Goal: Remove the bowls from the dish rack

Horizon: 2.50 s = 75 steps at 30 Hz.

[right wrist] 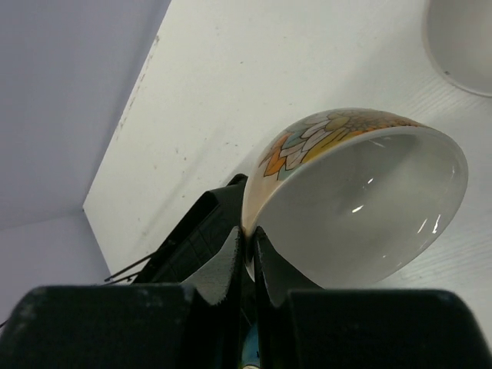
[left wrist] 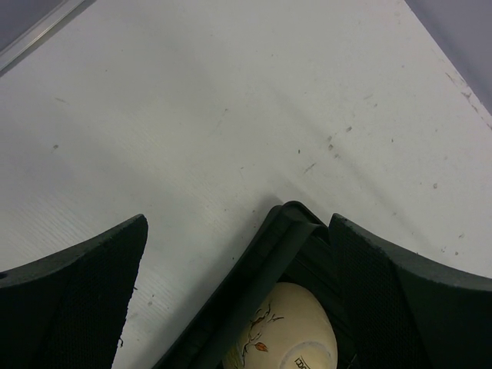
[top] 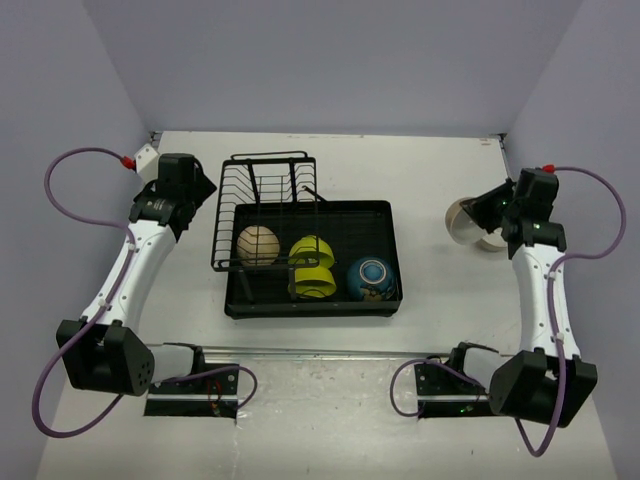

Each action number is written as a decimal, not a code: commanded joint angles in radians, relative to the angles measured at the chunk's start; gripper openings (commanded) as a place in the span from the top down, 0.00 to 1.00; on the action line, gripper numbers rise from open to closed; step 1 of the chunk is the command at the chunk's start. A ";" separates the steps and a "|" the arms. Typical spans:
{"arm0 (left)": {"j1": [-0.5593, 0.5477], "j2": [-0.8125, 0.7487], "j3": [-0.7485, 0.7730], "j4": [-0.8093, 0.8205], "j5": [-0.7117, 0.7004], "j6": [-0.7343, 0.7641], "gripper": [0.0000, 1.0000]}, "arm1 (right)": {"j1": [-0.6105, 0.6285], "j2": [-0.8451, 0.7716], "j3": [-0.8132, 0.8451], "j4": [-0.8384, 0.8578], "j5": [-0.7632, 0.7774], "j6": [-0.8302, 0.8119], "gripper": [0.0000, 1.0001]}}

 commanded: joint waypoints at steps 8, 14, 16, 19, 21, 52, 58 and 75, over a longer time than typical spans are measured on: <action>0.008 0.004 -0.014 0.046 -0.006 0.021 0.00 | -0.066 -0.011 0.109 -0.041 0.068 -0.080 1.00; 0.008 0.023 -0.017 0.066 0.014 0.018 0.00 | -0.068 0.013 0.102 -0.018 0.106 -0.073 1.00; 0.008 0.027 -0.015 0.067 0.015 0.018 0.00 | -0.068 0.035 0.114 -0.017 0.122 -0.073 1.00; 0.008 0.033 -0.020 0.075 0.006 0.024 0.00 | -0.068 0.061 0.135 -0.017 0.139 -0.080 1.00; 0.007 0.036 -0.025 0.078 -0.002 0.027 0.00 | -0.068 0.070 0.146 -0.020 0.166 -0.088 1.00; 0.007 0.047 -0.042 0.069 -0.003 0.005 0.00 | -0.027 -0.005 -0.116 0.037 0.099 -0.088 1.00; 0.008 0.043 -0.037 0.057 0.000 0.002 0.00 | -0.024 -0.020 -0.153 0.011 0.135 -0.122 1.00; 0.008 0.020 -0.055 0.041 -0.015 -0.002 0.00 | -0.022 0.026 -0.233 -0.036 0.215 -0.197 1.00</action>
